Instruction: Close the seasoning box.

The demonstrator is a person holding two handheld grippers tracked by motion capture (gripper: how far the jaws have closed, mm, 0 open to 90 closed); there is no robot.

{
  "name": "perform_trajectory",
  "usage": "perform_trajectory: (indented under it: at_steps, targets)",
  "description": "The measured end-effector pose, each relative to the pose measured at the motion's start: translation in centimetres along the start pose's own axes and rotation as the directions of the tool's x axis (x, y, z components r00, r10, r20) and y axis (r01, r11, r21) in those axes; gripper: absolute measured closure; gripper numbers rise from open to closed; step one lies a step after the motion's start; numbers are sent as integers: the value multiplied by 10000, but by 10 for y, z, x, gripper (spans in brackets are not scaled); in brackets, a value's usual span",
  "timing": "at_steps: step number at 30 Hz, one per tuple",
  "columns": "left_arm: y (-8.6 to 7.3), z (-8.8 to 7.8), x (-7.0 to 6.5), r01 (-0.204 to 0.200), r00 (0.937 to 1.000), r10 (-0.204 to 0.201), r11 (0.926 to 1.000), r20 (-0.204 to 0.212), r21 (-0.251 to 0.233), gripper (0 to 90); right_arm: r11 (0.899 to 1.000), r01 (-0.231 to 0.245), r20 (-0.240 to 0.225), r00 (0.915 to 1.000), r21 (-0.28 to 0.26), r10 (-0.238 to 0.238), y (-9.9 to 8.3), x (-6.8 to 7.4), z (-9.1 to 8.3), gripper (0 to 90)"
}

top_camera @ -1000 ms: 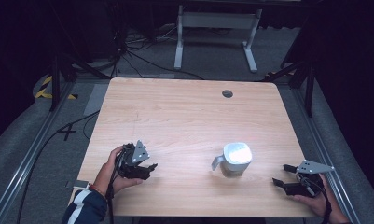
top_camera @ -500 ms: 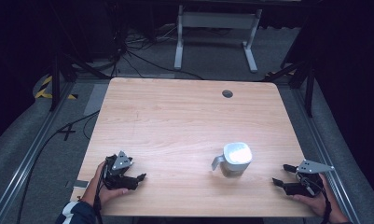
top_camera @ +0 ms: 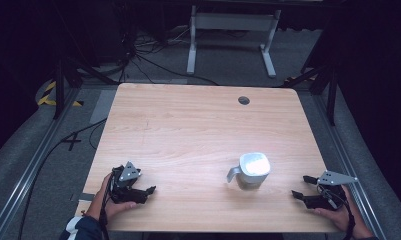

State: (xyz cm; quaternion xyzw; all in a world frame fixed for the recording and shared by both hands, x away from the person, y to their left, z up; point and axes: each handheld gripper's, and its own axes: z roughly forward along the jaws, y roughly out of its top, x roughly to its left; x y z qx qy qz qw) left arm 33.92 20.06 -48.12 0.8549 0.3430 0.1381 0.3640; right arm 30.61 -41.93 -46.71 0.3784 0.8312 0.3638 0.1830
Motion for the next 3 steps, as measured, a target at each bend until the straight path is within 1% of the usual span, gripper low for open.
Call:
perform_trajectory:
  at_steps: [3]
  targets:
    - [0, 0, 0, 31, 10000, -31, 10000, -12, 4, 156, 10000, 2, -2, 10000, 0, -2, 0, 0, 0, 226]
